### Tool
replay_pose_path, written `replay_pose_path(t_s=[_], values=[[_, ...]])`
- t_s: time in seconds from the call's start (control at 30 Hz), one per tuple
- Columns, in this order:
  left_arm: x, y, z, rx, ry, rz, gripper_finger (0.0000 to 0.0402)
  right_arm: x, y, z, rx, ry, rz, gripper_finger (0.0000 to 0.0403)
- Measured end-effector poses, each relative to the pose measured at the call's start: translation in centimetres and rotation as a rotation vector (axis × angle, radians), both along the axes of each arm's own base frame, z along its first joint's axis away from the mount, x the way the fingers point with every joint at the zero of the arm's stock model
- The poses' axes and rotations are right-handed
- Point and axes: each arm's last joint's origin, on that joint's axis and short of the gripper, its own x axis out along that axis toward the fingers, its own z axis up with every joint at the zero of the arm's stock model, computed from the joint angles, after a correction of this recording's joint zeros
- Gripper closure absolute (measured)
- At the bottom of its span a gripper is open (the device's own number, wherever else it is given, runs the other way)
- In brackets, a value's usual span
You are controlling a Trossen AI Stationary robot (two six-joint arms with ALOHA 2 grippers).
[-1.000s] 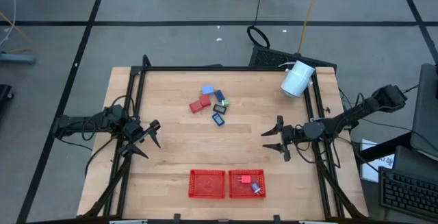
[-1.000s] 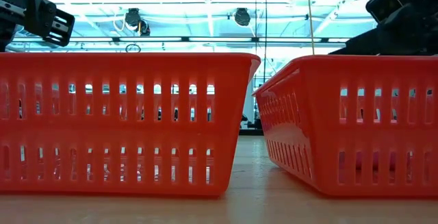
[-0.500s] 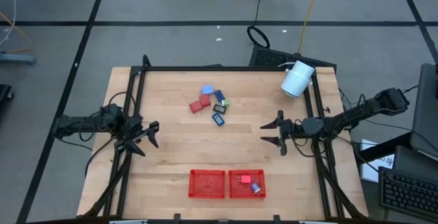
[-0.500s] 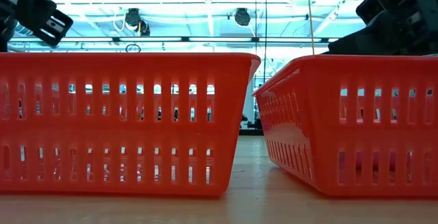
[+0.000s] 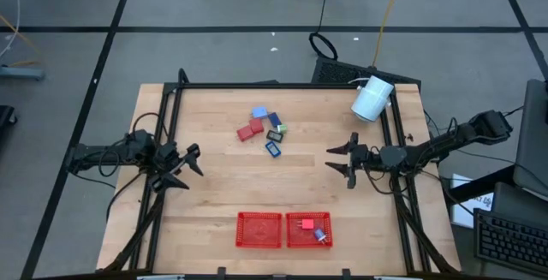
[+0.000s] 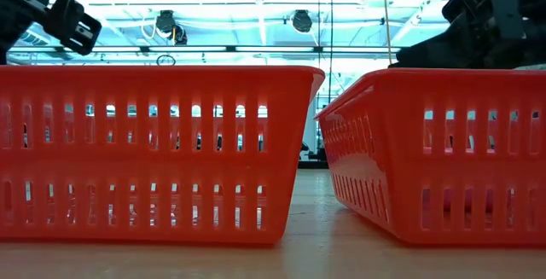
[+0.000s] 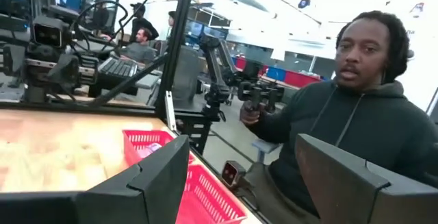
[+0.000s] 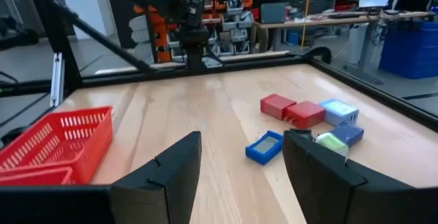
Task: Pick & Place Office items
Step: Put the left red charger adapter into the right red bin
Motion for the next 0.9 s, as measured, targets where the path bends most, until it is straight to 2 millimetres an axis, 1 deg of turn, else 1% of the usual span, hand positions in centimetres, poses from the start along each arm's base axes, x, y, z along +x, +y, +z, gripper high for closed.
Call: replay_pose_path(t_s=[0.13,0.33,0.43,0.57,0.67,0.8,0.9], values=[[0.0,0.0,0.0,-0.031,0.02,0.01,0.0131,0.1,-0.3,0.2,0.006,-0.019,-0.017,0.0207],[0.2,0.4,0.0,-0.045,0.013,0.156,0.0131,0.2,-0.9,0.3,0.005,-0.026,-0.053,0.0207],[0.3,0.6,0.0,-0.004,-0.019,0.245,0.0131,0.2,-1.3,0.3,0.004,-0.026,-0.071,0.0207],[0.5,1.1,-0.3,0.061,-0.025,0.452,0.0131,0.2,-1.6,0.3,0.004,-0.026,-0.091,0.0207],[0.6,1.4,-0.5,0.14,-0.03,0.563,0.0131,0.2,-1.7,0.3,0.0,-0.025,-0.096,0.0207],[0.6,1.6,-0.4,0.218,-0.063,0.628,0.0131,0.2,-1.7,0.2,-0.001,-0.024,-0.095,0.0207],[0.6,1.6,-0.1,0.151,-0.072,0.631,0.0131,0.2,-1.6,0.2,-0.004,-0.014,-0.074,0.0207]])
